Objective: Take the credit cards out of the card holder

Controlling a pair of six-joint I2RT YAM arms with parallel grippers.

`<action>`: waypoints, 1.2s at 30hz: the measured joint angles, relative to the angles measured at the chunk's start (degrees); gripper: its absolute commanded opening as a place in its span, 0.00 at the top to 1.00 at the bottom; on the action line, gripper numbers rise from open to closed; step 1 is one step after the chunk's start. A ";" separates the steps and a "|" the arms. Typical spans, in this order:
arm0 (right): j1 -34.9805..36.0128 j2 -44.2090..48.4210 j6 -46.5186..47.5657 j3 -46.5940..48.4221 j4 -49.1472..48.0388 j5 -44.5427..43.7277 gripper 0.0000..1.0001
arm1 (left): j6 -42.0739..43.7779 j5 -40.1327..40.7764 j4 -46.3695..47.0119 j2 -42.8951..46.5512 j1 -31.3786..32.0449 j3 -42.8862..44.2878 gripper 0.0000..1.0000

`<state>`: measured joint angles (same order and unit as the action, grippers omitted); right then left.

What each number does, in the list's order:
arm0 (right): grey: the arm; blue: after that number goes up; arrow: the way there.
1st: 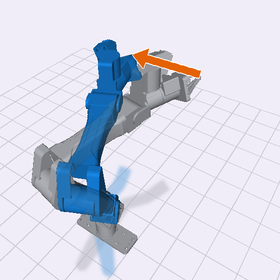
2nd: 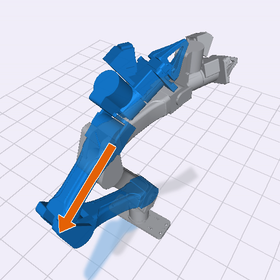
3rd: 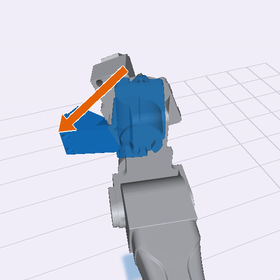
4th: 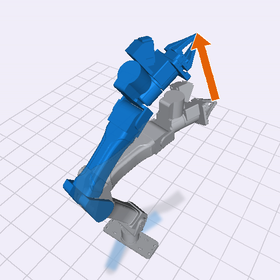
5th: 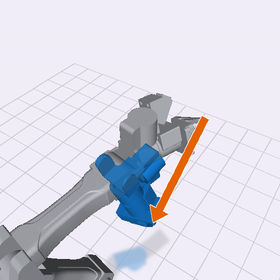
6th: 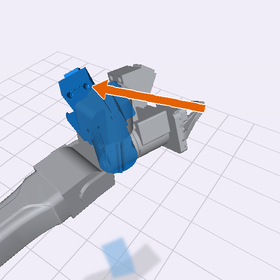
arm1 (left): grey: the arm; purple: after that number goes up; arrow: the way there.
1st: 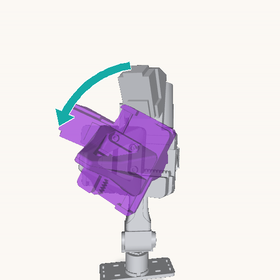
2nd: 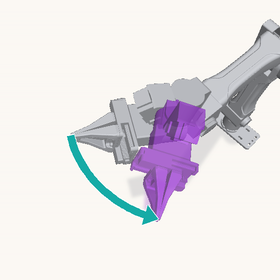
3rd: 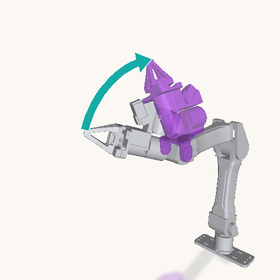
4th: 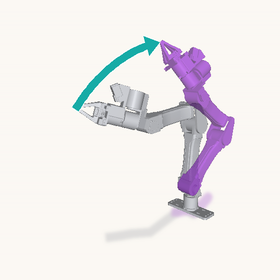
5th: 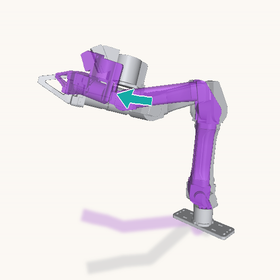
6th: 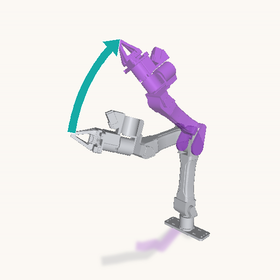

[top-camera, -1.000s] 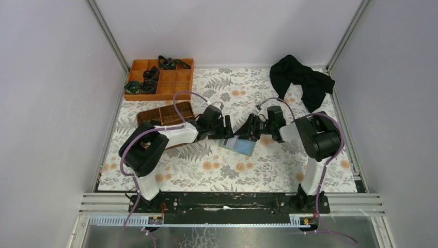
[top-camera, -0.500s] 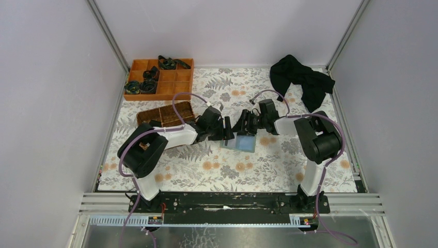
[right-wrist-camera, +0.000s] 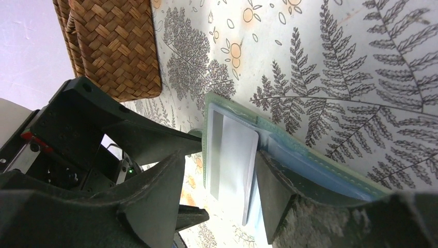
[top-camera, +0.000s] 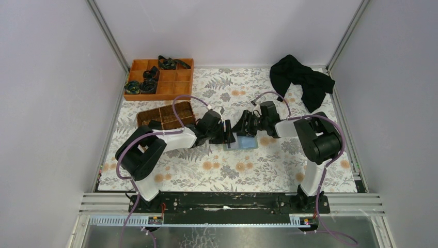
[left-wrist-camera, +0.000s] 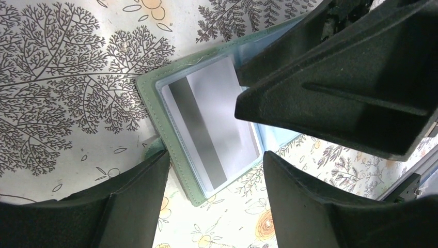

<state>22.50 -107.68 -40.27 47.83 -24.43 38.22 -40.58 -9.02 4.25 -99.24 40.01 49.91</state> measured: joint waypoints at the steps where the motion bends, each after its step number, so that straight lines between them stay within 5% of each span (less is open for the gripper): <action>1: 0.00 0.09 -0.24 -0.33 -0.55 0.00 0.41 | 0.00 0.00 0.09 0.04 0.02 -0.07 0.27; 15: 0.22 6.14 -2.03 -5.11 -2.08 2.49 0.42 | -0.07 -1.03 0.37 -0.02 0.20 -0.13 0.27; 36: 0.31 0.55 -7.10 -5.84 -12.41 6.27 0.44 | 0.02 -1.57 -0.35 -0.55 0.20 0.72 0.26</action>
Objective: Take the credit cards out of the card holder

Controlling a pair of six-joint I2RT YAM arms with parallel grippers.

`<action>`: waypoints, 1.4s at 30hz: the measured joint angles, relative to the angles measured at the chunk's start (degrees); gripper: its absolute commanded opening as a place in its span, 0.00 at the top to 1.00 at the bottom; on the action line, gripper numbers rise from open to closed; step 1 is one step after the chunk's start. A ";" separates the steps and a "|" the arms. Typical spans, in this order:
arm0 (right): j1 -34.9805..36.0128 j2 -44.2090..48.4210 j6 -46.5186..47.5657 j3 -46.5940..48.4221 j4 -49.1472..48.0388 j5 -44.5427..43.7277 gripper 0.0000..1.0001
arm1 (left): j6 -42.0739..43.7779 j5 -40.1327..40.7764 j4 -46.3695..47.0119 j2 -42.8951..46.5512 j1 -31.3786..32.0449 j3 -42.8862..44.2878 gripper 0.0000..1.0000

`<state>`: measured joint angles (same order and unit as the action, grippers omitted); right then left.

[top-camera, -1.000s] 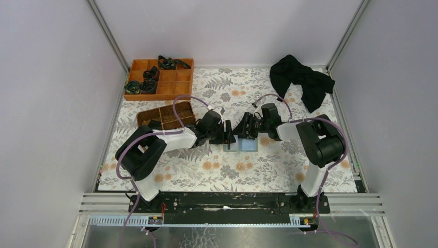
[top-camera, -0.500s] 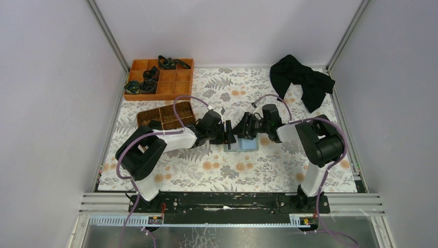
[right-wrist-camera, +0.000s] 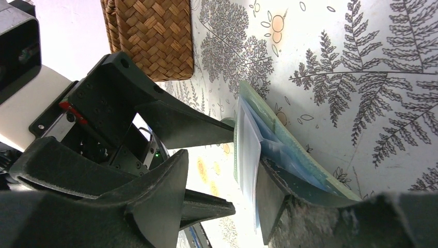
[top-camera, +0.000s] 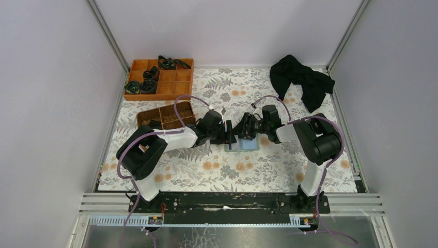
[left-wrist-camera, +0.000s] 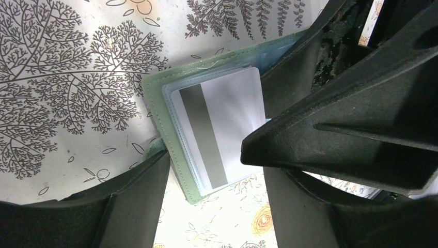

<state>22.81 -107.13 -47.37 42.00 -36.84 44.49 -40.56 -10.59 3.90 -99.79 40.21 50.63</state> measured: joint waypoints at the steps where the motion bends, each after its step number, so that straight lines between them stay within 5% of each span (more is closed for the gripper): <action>1: 0.00 0.02 0.07 0.00 0.09 -0.02 0.44 | 0.02 0.02 -0.07 0.00 0.00 0.02 0.26; 21: -1.49 4.22 11.91 2.21 16.94 -1.92 0.44 | -1.36 -3.65 0.52 -0.83 -2.54 0.02 0.26; 31: -2.51 4.66 12.98 1.84 17.94 -1.31 0.73 | -2.25 -5.40 3.30 -2.23 -4.02 0.26 0.27; 39: -2.51 4.66 13.05 1.25 18.88 0.24 0.66 | -2.40 -4.87 6.05 -3.80 -5.03 1.05 0.27; 42: -2.51 4.66 13.16 1.25 19.45 0.24 0.82 | -2.40 -4.85 6.19 -3.91 -5.03 1.07 0.27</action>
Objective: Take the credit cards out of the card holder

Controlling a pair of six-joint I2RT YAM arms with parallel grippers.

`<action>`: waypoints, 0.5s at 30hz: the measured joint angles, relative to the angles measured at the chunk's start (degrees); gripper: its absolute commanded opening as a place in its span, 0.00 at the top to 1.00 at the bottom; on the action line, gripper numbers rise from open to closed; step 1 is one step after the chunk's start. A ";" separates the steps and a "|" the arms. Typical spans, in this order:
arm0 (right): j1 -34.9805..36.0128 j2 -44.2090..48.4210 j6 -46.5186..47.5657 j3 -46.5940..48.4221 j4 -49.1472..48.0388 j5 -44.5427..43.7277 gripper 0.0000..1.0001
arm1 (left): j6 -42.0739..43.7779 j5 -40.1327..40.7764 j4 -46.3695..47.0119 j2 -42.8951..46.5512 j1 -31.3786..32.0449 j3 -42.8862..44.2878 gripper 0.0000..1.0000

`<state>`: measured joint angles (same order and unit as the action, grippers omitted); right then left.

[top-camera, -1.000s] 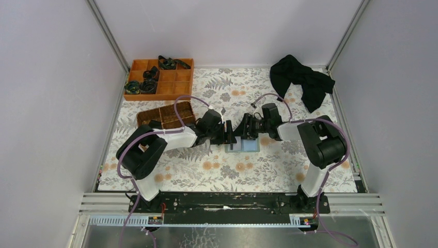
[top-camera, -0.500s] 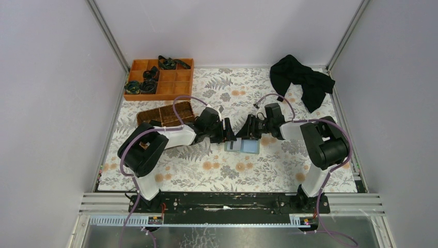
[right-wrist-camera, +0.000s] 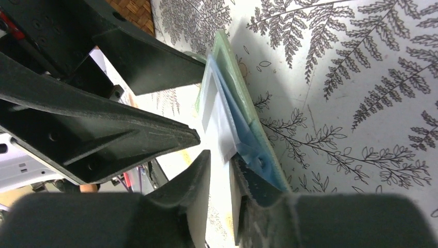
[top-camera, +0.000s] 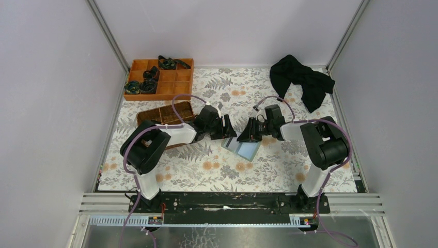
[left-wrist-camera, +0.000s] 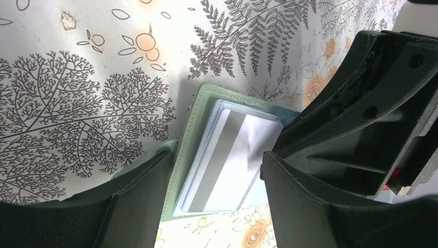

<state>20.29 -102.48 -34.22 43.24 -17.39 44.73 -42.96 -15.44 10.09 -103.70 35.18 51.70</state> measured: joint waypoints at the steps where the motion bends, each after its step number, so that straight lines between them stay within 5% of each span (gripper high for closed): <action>1: 0.00 0.00 0.09 0.00 0.24 0.00 0.88 | -0.02 -0.02 -0.02 -0.07 -0.04 0.04 0.27; 4: 0.00 0.00 0.46 0.00 0.79 0.00 1.00 | -0.04 0.00 0.66 -0.61 -0.17 0.42 0.27; 15: -0.72 0.57 0.98 0.00 2.08 0.83 1.00 | -0.70 -0.09 2.10 -2.93 -0.68 2.36 0.27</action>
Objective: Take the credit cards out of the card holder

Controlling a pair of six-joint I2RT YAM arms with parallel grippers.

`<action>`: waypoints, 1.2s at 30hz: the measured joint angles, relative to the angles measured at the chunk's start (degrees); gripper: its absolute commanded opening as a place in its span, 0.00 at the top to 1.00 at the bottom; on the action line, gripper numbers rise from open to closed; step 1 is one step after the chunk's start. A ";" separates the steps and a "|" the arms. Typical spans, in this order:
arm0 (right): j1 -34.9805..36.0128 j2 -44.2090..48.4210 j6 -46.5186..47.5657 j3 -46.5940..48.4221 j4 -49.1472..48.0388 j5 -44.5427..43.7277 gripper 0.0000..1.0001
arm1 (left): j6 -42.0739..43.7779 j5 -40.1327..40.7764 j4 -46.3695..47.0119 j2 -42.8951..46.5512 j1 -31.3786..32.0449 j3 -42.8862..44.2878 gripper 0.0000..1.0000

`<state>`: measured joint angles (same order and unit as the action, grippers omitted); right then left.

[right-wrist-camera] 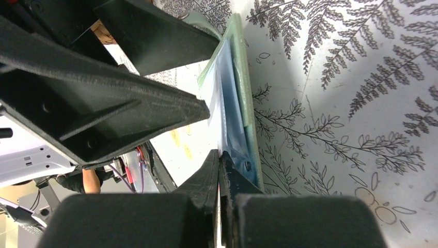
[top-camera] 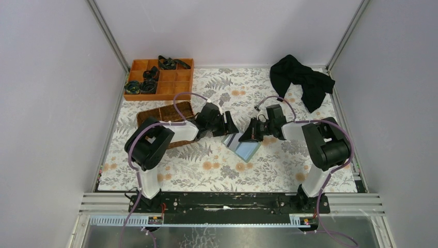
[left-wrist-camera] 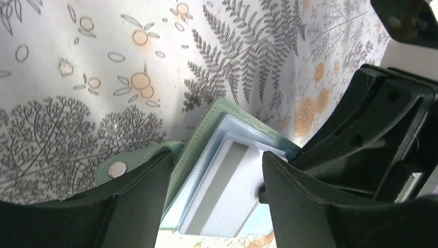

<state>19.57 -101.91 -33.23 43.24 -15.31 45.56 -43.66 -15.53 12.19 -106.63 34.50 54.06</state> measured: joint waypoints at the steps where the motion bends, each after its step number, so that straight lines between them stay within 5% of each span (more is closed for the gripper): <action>1: -0.31 0.20 0.11 0.00 0.28 0.15 1.00 | -0.26 0.00 0.48 -0.50 -0.13 0.42 0.27; 36: -4.33 10.99 7.50 0.83 19.43 -4.22 1.00 | -3.39 0.79 3.32 -4.20 -0.87 3.32 0.30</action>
<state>15.25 -90.91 -25.74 44.07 4.12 41.34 -47.05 -14.74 15.51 -110.83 33.63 57.39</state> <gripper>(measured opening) 0.011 0.698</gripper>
